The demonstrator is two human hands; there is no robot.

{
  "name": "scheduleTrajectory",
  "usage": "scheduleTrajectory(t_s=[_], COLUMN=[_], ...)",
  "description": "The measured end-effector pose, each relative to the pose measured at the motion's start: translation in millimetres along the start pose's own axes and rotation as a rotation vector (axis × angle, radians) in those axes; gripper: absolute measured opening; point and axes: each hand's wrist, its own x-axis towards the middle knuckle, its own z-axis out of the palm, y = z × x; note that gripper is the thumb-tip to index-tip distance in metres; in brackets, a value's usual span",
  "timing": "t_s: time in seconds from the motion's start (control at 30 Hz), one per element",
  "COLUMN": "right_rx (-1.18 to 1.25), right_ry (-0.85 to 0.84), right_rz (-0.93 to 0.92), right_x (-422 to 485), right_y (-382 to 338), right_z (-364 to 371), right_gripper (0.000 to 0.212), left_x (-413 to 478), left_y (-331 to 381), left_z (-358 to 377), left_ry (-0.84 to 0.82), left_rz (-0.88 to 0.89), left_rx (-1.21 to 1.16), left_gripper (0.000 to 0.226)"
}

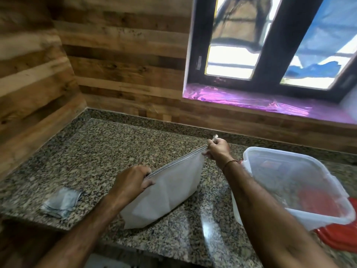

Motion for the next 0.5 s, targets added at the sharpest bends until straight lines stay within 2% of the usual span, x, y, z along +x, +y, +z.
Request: scheduleTrajectory(t_s=[0.1, 0.2, 0.23, 0.33, 0.5], right_rx=[0.205, 0.338, 0.352, 0.320, 0.144], right_ry=[-0.137, -0.304, -0.332, -0.377, -0.446], right_rz=[0.094, 0.147, 0.151, 0.167, 0.157], right_x=[2, 6, 8, 8, 8], right_y=[9, 15, 15, 17, 16], right_z=[-5, -11, -13, -11, -9], right_gripper=[0.028, 0.019, 0.015, 0.010, 0.031], left_x=[-21, -49, -56, -81, -99], left_y=[-18, -38, -43, -45, -26], left_z=[-5, -6, -4, 7, 34], left_ry=[-0.025, -0.053, -0.044, 0.104, 0.352], left_rz=[-0.132, -0.313, -0.370, -0.589, -0.837], left_rx=[-0.127, -0.384, -0.466, -0.669, -0.947], left_gripper=[0.037, 0.025, 0.031, 0.056, 0.058])
